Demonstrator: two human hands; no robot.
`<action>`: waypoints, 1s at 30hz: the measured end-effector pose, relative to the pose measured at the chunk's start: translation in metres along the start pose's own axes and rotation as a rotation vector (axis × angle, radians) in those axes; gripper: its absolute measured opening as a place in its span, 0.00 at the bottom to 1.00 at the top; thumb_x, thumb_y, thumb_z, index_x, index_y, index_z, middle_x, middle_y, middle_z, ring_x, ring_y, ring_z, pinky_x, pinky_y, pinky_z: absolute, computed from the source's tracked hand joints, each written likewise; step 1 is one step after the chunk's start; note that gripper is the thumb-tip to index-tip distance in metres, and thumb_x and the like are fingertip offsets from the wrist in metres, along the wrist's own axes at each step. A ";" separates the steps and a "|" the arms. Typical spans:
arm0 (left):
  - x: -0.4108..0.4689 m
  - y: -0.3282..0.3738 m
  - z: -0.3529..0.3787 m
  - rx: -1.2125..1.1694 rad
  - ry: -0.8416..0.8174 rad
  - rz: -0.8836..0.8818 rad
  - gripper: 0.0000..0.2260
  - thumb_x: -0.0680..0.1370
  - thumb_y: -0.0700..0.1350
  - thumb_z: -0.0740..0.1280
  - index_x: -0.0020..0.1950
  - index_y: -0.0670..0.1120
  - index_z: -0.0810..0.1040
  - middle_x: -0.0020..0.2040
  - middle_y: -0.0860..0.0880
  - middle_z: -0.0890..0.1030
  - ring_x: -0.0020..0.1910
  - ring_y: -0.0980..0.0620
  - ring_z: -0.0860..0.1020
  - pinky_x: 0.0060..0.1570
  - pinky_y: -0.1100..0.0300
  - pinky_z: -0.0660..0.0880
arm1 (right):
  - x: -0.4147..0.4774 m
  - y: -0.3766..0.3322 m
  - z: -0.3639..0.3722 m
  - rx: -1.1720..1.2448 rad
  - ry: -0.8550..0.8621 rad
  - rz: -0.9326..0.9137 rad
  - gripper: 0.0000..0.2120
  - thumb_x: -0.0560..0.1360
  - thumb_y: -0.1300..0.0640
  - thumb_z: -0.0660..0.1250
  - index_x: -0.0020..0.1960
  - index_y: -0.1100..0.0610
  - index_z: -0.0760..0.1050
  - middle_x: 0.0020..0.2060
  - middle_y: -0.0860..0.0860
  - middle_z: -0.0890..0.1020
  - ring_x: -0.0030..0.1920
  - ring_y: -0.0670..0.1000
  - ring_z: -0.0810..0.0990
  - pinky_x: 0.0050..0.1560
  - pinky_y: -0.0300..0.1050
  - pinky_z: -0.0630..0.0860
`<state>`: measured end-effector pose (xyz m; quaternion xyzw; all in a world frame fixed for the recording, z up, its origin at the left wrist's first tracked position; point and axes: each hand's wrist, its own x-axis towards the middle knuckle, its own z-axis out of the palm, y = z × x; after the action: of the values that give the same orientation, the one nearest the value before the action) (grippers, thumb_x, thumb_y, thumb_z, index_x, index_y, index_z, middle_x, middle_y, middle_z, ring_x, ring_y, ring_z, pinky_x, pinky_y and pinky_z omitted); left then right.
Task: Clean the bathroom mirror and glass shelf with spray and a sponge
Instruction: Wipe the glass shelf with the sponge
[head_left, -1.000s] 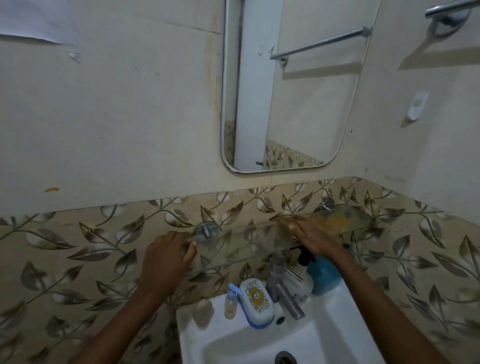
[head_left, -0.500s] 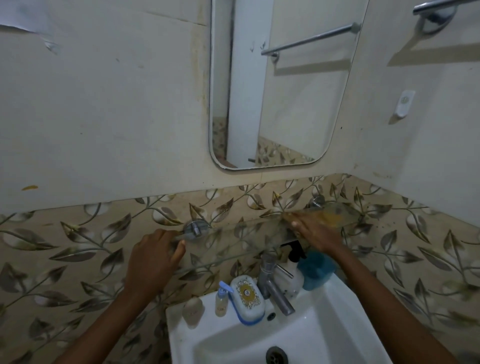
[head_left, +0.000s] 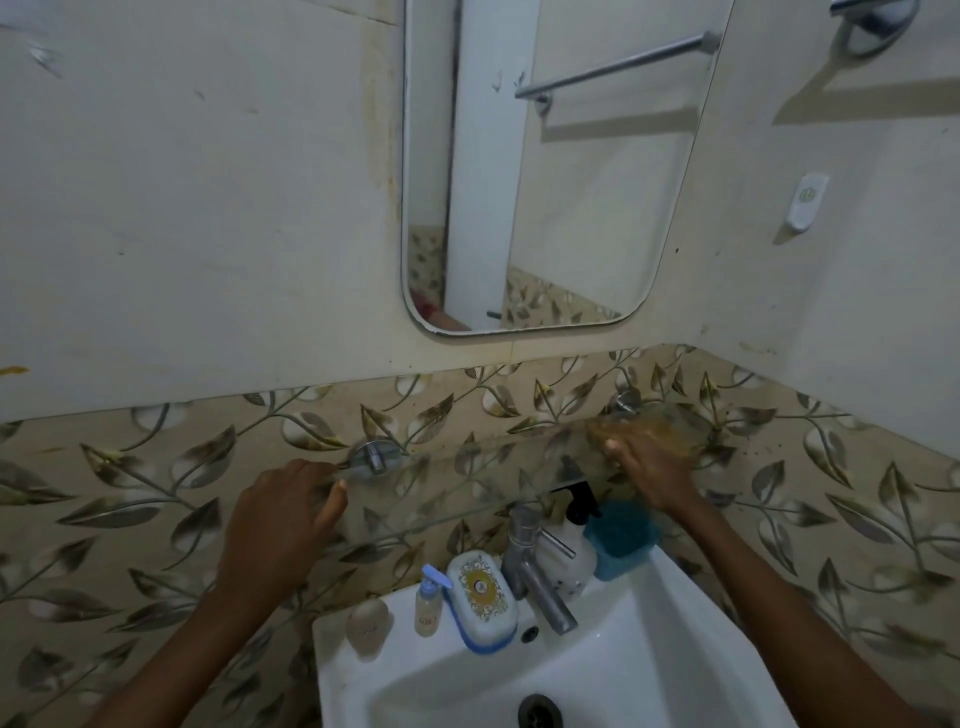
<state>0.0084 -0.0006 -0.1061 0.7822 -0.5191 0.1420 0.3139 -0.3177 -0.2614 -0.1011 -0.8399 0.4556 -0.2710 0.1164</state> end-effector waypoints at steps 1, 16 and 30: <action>0.000 0.000 0.000 -0.001 0.007 0.000 0.25 0.73 0.60 0.50 0.50 0.45 0.80 0.44 0.45 0.81 0.43 0.43 0.77 0.40 0.53 0.70 | 0.012 0.005 -0.003 -0.017 -0.001 0.066 0.24 0.78 0.43 0.49 0.68 0.53 0.69 0.68 0.56 0.72 0.67 0.57 0.70 0.67 0.54 0.66; 0.000 0.001 -0.002 0.018 0.000 0.028 0.22 0.73 0.57 0.52 0.49 0.45 0.80 0.43 0.45 0.82 0.41 0.42 0.78 0.38 0.54 0.71 | 0.019 0.024 -0.030 -0.050 -0.041 0.115 0.34 0.75 0.39 0.44 0.63 0.61 0.74 0.62 0.61 0.77 0.62 0.59 0.75 0.63 0.52 0.68; 0.001 -0.003 0.000 0.032 -0.018 -0.017 0.19 0.72 0.57 0.55 0.53 0.49 0.78 0.46 0.48 0.82 0.44 0.43 0.78 0.39 0.56 0.67 | 0.089 0.029 -0.029 -0.205 -0.098 0.477 0.24 0.80 0.49 0.46 0.67 0.60 0.69 0.69 0.62 0.68 0.67 0.62 0.68 0.67 0.53 0.63</action>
<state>0.0111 -0.0001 -0.1063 0.7929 -0.5128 0.1405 0.2976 -0.3156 -0.3501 -0.0588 -0.7283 0.6595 -0.1474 0.1134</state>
